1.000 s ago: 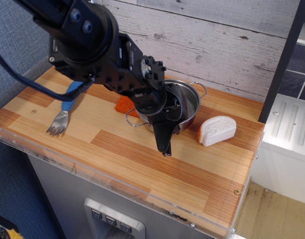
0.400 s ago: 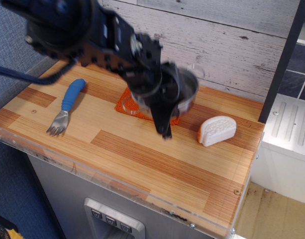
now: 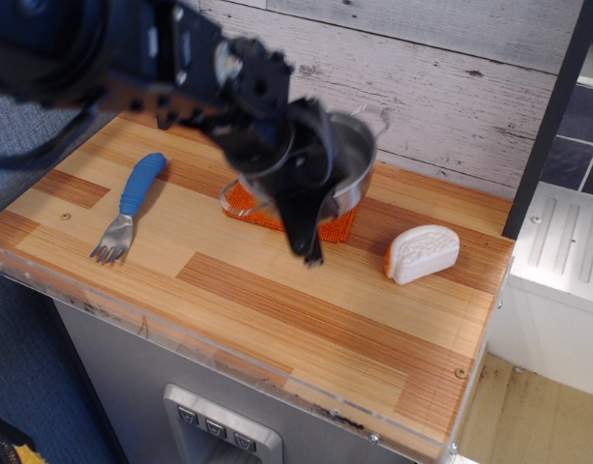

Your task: Move the silver pot in front of the orange rag.

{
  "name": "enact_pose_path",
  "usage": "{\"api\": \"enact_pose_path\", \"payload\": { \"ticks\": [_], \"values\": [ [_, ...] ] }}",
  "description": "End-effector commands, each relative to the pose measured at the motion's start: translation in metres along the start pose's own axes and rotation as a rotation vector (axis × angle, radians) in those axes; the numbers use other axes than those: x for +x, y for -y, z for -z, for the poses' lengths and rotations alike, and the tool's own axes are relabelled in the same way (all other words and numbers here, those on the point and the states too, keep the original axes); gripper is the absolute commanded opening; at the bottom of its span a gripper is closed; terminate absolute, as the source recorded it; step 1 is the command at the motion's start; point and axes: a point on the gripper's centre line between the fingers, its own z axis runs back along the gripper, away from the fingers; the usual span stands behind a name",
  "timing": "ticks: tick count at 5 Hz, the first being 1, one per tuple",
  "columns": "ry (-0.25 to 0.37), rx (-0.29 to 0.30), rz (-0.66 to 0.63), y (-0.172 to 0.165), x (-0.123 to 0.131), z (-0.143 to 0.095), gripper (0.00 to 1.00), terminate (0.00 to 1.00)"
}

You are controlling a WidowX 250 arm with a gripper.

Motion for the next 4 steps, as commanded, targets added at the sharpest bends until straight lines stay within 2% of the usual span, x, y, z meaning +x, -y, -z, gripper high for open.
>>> {"api": "enact_pose_path", "payload": {
  "ticks": [1,2,3,4],
  "values": [
    [-0.057,-0.041,-0.037,0.031,-0.032,-0.007,0.00,0.00],
    [-0.066,-0.054,-0.048,0.038,-0.041,-0.003,0.00,0.00],
    [-0.100,-0.088,-0.036,0.049,-0.049,0.002,0.00,0.00],
    [-0.103,-0.080,-0.054,0.054,-0.063,0.000,0.00,0.00]
  ]
}}
